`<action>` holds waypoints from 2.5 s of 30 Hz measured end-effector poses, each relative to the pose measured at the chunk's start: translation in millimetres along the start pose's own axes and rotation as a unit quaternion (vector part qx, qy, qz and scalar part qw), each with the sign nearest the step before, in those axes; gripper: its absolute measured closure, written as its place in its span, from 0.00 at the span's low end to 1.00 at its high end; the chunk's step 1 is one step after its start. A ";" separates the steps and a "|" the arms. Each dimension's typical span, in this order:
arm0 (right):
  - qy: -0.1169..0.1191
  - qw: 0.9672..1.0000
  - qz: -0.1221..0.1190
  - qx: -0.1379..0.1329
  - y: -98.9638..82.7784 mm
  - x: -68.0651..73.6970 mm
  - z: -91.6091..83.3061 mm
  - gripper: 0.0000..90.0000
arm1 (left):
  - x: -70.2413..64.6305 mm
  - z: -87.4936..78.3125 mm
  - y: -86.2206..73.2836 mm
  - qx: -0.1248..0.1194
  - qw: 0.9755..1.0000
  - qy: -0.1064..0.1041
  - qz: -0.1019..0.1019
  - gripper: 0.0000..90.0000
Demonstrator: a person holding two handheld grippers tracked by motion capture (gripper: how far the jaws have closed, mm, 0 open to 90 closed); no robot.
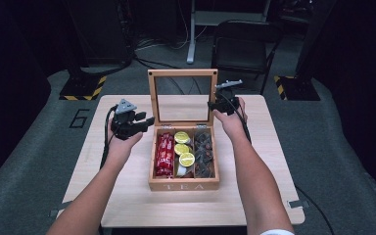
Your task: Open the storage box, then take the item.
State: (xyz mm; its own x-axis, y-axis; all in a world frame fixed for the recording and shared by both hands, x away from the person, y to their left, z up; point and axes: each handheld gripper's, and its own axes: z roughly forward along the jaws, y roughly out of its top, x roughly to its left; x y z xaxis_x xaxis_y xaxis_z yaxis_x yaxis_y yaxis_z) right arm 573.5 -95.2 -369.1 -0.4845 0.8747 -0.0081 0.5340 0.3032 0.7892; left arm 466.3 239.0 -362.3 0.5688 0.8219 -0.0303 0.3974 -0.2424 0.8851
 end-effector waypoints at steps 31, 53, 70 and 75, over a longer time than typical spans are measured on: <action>0.010 1.000 0.003 0.021 -8.9 -5.1 -1.7 0.63 | 5.6 -7.0 -8.2 0.003 1.000 0.006 -0.009 0.57; 0.075 0.995 -0.061 0.008 -32.4 30.5 -55.1 0.51 | 5.3 -8.9 -9.9 0.001 1.000 0.014 -0.023 0.51; 0.096 0.988 -0.123 0.016 -60.2 51.5 -68.6 0.51 | 2.4 -10.6 -9.2 0.003 1.000 0.012 -0.022 0.50; 0.108 0.988 -0.111 0.010 -66.2 56.9 -67.2 0.50 | 3.6 -13.4 -8.0 -0.002 0.999 0.015 -0.030 0.50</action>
State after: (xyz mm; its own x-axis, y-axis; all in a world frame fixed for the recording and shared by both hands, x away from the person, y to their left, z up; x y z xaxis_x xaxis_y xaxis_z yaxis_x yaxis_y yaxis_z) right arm 464.1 -90.9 -380.5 -0.7263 0.6858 -0.0462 0.4111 0.4873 0.7704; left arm 455.5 250.9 -363.2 0.5221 0.8500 -0.0698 0.4278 -0.1902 0.8836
